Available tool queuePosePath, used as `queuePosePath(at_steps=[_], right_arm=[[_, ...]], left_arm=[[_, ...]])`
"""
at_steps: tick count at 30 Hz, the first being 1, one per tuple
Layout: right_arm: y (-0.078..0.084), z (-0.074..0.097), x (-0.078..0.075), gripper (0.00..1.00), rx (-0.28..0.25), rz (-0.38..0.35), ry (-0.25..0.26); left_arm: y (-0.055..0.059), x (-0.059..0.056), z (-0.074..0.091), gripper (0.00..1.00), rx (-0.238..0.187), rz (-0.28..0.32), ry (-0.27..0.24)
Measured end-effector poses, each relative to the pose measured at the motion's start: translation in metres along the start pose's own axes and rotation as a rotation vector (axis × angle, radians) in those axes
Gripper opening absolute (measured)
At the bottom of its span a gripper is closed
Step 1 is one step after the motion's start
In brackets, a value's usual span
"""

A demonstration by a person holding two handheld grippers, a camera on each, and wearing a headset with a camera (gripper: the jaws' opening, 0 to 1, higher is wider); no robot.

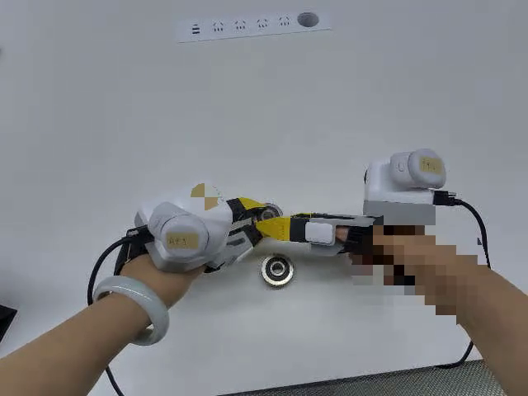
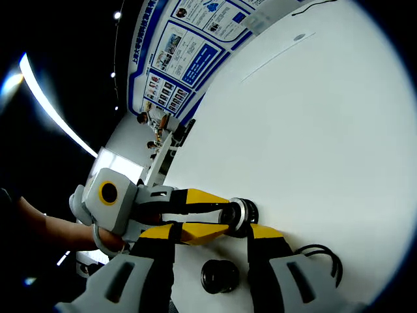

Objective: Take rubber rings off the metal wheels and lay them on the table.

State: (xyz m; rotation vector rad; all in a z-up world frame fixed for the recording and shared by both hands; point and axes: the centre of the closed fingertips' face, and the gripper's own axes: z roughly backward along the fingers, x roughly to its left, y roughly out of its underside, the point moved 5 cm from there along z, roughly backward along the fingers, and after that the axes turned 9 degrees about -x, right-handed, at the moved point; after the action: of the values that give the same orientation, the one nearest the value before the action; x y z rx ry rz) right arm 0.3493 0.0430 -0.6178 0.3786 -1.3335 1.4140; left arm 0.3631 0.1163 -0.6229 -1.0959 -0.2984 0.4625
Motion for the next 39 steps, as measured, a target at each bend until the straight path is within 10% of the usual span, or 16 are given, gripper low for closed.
queuePosePath(at_steps=[20,39], right_arm=[[-0.003,0.003,-0.003,0.42,-0.052,-0.044,0.001],[-0.004,0.005,-0.023,0.07,-0.059,-0.022,0.11]], left_arm=[[0.0,0.0,0.0,0.14,-0.001,0.001,0.002],[0.0,0.0,0.0,0.14,-0.005,0.003,0.004]])
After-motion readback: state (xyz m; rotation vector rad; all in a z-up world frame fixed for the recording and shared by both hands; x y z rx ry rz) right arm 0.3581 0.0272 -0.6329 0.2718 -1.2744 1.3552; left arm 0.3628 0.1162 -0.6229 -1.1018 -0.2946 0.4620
